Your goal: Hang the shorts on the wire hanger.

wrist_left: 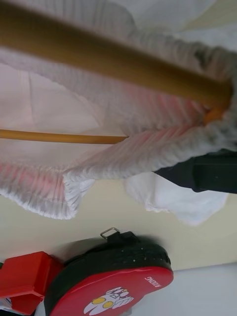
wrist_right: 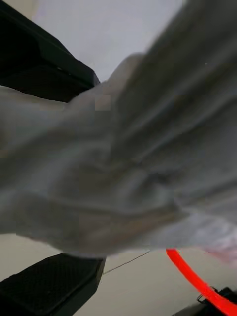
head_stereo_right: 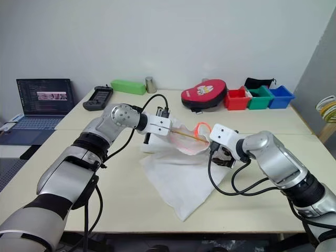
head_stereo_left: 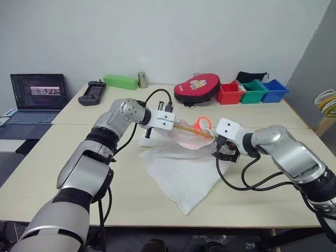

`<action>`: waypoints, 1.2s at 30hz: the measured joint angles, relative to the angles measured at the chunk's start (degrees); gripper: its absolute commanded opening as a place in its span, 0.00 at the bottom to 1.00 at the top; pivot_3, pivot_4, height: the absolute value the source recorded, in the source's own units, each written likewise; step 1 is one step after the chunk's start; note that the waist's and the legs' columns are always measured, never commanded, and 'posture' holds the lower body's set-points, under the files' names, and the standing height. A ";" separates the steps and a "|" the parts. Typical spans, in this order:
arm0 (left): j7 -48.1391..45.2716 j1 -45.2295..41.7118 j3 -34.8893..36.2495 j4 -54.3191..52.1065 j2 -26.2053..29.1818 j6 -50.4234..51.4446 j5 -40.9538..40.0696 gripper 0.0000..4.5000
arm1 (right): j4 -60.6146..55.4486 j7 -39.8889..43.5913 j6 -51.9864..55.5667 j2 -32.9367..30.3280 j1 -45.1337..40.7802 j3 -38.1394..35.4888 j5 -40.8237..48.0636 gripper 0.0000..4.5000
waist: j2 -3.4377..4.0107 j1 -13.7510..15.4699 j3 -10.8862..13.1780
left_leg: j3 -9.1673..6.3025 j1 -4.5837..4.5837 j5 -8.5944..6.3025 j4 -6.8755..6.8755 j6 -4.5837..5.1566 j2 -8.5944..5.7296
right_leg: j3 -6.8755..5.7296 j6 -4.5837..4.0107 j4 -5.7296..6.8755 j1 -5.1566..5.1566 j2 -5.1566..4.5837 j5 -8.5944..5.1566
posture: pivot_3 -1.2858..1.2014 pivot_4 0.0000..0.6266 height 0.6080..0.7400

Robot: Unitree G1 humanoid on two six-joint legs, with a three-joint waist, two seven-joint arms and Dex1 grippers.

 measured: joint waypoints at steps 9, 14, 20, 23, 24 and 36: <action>-0.39 2.03 0.32 -3.32 1.64 2.25 -0.02 0.00 | 5.12 0.34 -7.63 1.66 -2.63 3.16 -7.58 0.56 | 0.00 0.65 0.00 | -0.02 -0.09 0.00 0.00 -0.01 -0.02 | 0.00 0.00 -0.02 -0.10 -0.02 0.00 | 0.61 0.00 1.00; -0.88 3.03 0.65 -4.62 1.83 3.20 -0.12 0.00 | 5.11 1.12 -9.13 2.09 -2.48 3.14 -9.02 0.30 | 0.00 1.14 0.00 | -0.04 -0.09 0.01 0.00 -0.01 -0.01 | -0.04 -0.01 0.01 -0.10 -0.01 0.00 | 0.61 0.00 1.00; -0.83 3.02 0.69 -4.77 1.85 3.70 -0.12 0.00 | 4.77 1.14 -9.37 2.74 -0.75 2.84 -9.12 0.01 | 0.00 1.27 0.00 | -0.02 -0.09 0.01 0.00 -0.01 -0.02 | -0.01 0.00 -0.01 -0.10 -0.01 0.00 | 0.61 0.00 1.00; -0.85 3.03 0.69 -4.77 1.87 3.69 -0.12 0.00 | 4.09 1.11 -9.21 2.97 0.24 2.56 -9.13 0.01 | 0.00 1.24 0.00 | -0.02 -0.09 0.01 0.00 -0.01 -0.02 | -0.01 0.00 0.00 -0.10 -0.01 0.00 | 0.61 0.00 1.00; -0.85 3.02 0.69 -4.77 1.88 3.68 -0.12 0.00 | 3.90 1.10 -9.13 2.98 0.34 2.41 -9.14 0.01 | 0.00 1.24 0.00 | -0.03 -0.09 0.01 0.00 -0.01 -0.02 | -0.01 -0.01 0.00 -0.10 -0.01 0.00 | 0.61 0.00 1.00; -5.71 2.52 5.42 -4.37 3.56 -1.24 -8.33 0.50 | 0.19 0.57 -3.76 4.29 5.05 -3.63 -8.23 0.00 | 0.00 1.06 0.00 | -0.03 -0.09 0.00 -0.01 -0.01 0.00 | -0.02 -0.01 0.00 -0.11 0.02 0.00 | 0.61 0.00 1.00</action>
